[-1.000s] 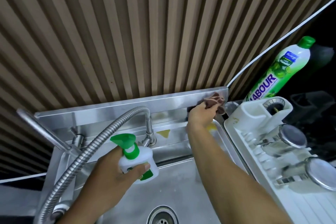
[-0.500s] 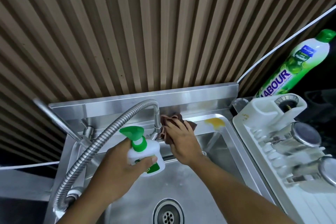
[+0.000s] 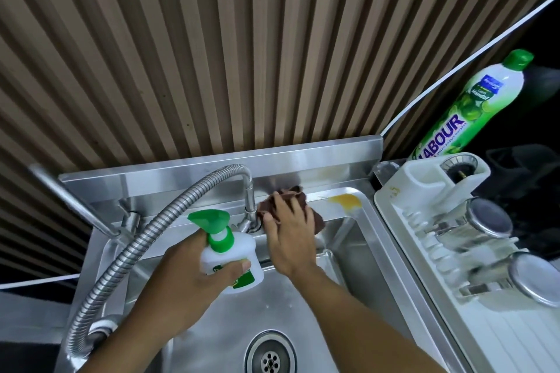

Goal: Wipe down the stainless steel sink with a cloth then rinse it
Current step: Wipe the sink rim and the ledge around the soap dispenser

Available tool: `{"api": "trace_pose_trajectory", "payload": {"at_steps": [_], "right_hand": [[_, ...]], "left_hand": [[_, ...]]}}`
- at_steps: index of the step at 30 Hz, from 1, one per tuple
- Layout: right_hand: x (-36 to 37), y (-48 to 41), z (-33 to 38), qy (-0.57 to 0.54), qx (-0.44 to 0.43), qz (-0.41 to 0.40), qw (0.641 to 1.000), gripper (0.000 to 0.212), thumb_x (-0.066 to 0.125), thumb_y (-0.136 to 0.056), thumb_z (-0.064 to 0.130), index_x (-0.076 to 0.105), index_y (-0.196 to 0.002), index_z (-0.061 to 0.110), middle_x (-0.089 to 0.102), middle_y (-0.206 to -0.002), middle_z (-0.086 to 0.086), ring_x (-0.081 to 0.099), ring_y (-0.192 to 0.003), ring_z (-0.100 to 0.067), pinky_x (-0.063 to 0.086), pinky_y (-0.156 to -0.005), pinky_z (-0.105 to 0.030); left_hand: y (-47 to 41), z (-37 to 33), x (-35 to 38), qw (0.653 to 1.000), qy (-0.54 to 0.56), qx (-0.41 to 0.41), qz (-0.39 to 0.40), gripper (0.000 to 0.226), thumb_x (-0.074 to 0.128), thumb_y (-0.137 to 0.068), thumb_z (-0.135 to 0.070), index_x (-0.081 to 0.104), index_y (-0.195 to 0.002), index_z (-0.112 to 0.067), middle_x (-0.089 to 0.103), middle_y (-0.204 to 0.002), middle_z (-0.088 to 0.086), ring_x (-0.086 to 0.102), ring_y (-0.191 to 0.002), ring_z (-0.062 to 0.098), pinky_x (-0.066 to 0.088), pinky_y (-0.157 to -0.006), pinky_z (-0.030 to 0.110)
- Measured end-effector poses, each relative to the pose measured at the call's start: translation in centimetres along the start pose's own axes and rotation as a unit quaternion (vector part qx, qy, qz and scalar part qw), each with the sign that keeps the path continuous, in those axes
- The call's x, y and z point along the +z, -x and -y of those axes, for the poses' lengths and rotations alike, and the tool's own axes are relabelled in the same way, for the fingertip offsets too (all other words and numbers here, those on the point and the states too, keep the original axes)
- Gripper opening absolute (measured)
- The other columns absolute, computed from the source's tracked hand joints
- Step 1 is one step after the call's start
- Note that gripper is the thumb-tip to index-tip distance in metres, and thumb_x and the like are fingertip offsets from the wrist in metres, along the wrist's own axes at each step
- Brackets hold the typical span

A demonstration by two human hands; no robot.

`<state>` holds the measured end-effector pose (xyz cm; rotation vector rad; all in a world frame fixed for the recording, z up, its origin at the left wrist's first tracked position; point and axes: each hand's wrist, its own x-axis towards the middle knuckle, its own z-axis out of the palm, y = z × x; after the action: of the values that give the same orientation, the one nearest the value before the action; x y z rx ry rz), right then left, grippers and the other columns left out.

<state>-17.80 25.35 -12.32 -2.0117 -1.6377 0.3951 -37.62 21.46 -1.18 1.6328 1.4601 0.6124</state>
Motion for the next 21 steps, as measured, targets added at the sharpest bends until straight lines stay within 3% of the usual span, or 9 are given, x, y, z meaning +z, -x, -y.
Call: {"api": "trace_pose_trajectory", "payload": {"at_steps": [4, 6, 9, 13, 16, 21], "right_hand": [[-0.1, -0.4, -1.6, 0.098, -0.034, 0.003, 0.995, 0.062, 0.038, -0.101, 0.037, 0.02, -0.158, 0.019, 0.044, -0.154, -0.005, 0.031, -0.145, -0.021, 0.015, -0.125, -0.04], [-1.3, -1.3, -3.1, 0.13, 0.021, -0.012, 0.991, 0.069, 0.041, -0.099, 0.036, 0.016, -0.16, 0.016, 0.039, -0.156, -0.009, 0.027, -0.148, -0.027, 0.017, -0.124, -0.045], [-3.5, -3.7, -5.9, 0.21, 0.144, -0.006, 0.967, 0.073, 0.035, -0.1, 0.04, 0.008, -0.16, 0.007, 0.025, -0.162, -0.018, 0.015, -0.151, -0.035, 0.009, -0.124, -0.049], [-4.9, -6.3, -7.3, 0.203, 0.252, 0.003, 0.946, 0.075, 0.03, -0.1, 0.039, 0.004, -0.157, -0.002, 0.018, -0.163, -0.023, 0.009, -0.152, -0.038, 0.006, -0.124, -0.049], [-3.5, -5.1, -5.3, 0.206, 0.223, -0.008, 0.953, 0.075, 0.034, -0.1, 0.039, 0.008, -0.157, -0.003, 0.024, -0.161, -0.024, 0.014, -0.151, -0.039, 0.008, -0.124, -0.05], [0.4, -0.4, -0.3, 0.202, 0.087, 0.008, 0.976, 0.071, 0.042, -0.099, 0.036, 0.022, -0.156, -0.002, 0.04, -0.153, -0.024, 0.03, -0.146, -0.039, 0.015, -0.124, -0.05]], "left_hand": [[-0.7, -0.4, 0.5, 1.0, -0.002, 0.001, 0.007, 0.028, 0.086, -0.074, -0.036, 0.068, -0.095, -0.035, 0.07, -0.089, -0.03, 0.065, -0.084, -0.003, 0.055, -0.076, 0.031], [-1.2, -0.4, 0.8, 1.0, 0.005, -0.003, 0.015, 0.029, 0.086, -0.074, -0.037, 0.068, -0.097, -0.036, 0.071, -0.09, -0.027, 0.068, -0.084, 0.002, 0.059, -0.078, 0.038], [-1.8, -0.6, 1.0, 1.0, 0.019, 0.002, 0.024, 0.035, 0.086, -0.072, -0.042, 0.066, -0.101, -0.046, 0.072, -0.092, -0.025, 0.071, -0.085, 0.007, 0.061, -0.077, 0.043], [-2.1, -0.2, 0.7, 0.999, 0.031, 0.006, 0.021, 0.045, 0.084, -0.065, -0.055, 0.062, -0.104, -0.053, 0.072, -0.093, -0.024, 0.072, -0.087, 0.011, 0.062, -0.077, 0.044], [-2.1, 0.1, 0.7, 0.999, 0.021, 0.005, 0.024, 0.04, 0.085, -0.069, -0.049, 0.064, -0.103, -0.049, 0.072, -0.092, -0.023, 0.071, -0.085, 0.01, 0.061, -0.078, 0.044], [-2.3, -0.3, 1.1, 1.0, 0.012, -0.004, 0.018, 0.032, 0.087, -0.071, -0.04, 0.069, -0.097, -0.039, 0.072, -0.09, -0.026, 0.07, -0.082, 0.004, 0.06, -0.079, 0.042]]}}
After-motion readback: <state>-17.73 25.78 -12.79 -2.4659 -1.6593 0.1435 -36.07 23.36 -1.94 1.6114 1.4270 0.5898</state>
